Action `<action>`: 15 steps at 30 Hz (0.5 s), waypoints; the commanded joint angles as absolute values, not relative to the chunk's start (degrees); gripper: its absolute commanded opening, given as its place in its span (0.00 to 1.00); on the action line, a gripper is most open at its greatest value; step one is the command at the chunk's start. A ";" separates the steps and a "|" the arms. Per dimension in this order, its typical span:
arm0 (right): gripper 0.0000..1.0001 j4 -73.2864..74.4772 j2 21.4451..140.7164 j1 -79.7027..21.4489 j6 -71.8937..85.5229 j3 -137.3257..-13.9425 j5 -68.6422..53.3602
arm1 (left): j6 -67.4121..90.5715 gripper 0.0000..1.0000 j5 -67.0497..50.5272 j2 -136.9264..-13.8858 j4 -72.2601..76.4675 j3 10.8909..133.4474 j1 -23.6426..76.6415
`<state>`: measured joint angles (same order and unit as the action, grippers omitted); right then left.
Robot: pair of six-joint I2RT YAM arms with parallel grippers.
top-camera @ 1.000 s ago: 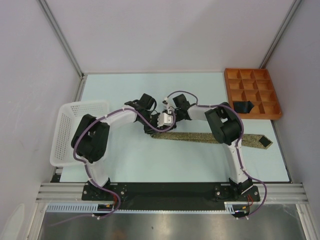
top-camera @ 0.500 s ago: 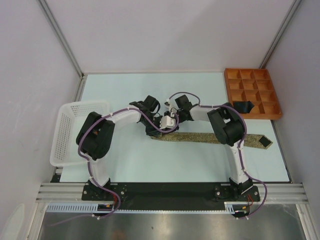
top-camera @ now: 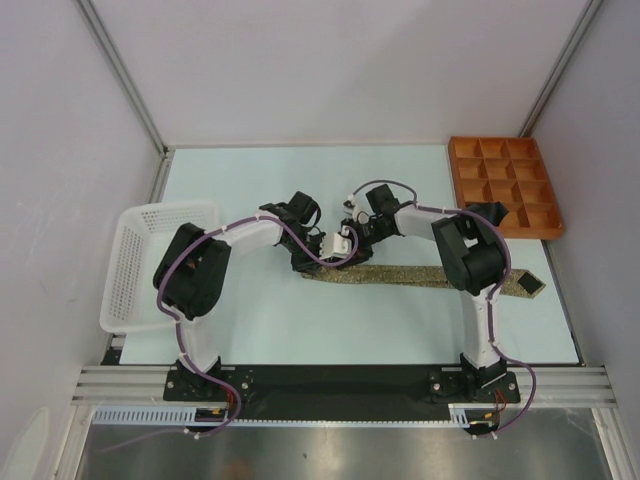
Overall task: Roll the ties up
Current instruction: Roll the tie at the center of the board.
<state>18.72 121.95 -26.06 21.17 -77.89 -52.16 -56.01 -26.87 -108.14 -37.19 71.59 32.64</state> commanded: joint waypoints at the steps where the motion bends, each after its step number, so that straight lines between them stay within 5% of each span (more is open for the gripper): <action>1: 0.33 24.85 117.42 -25.49 17.33 -75.33 -51.16 | -56.78 0.29 -27.07 -109.69 -38.58 72.07 32.43; 7: 0.20 29.53 115.40 -23.99 12.92 -71.46 -51.68 | -55.63 0.27 -28.48 -108.02 -38.32 72.07 31.20; 15: 0.21 22.27 107.95 -23.38 16.95 -66.19 -52.04 | -55.11 0.27 -28.30 -107.84 -38.06 71.98 31.03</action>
